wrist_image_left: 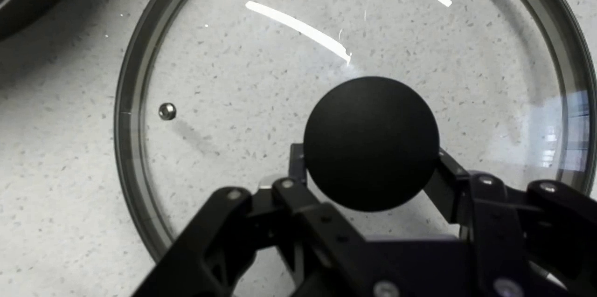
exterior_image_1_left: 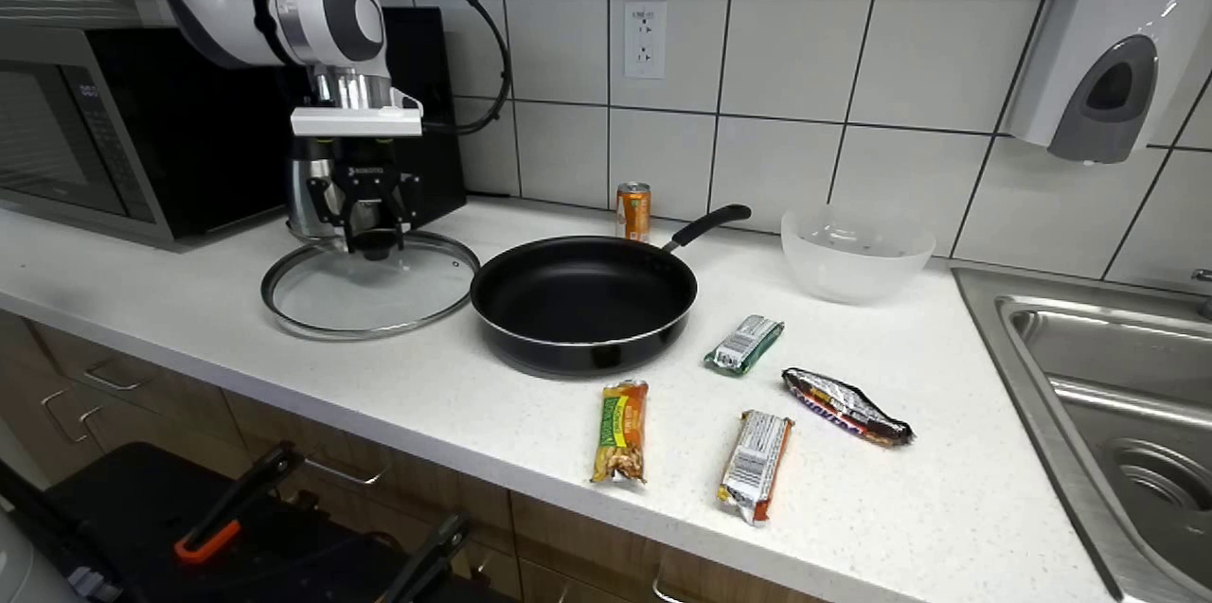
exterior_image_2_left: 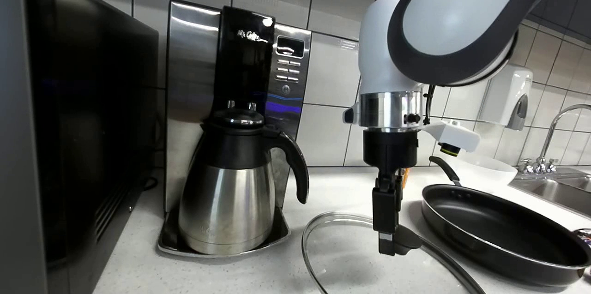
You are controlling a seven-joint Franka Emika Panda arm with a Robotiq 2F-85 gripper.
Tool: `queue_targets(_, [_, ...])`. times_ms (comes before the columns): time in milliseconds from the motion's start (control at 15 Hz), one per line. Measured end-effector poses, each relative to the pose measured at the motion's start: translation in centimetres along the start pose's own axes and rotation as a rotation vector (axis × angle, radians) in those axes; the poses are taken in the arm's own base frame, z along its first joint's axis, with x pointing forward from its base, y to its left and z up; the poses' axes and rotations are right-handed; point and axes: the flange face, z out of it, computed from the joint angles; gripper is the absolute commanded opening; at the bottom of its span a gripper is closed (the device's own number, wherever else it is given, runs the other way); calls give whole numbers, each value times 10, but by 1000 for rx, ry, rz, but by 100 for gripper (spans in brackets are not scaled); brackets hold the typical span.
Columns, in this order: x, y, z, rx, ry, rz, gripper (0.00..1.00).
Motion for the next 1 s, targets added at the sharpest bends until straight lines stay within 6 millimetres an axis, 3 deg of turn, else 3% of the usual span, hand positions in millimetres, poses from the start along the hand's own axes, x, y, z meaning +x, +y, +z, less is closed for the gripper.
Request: queue_targets(1000, [7, 4, 7, 15, -33, 0, 37])
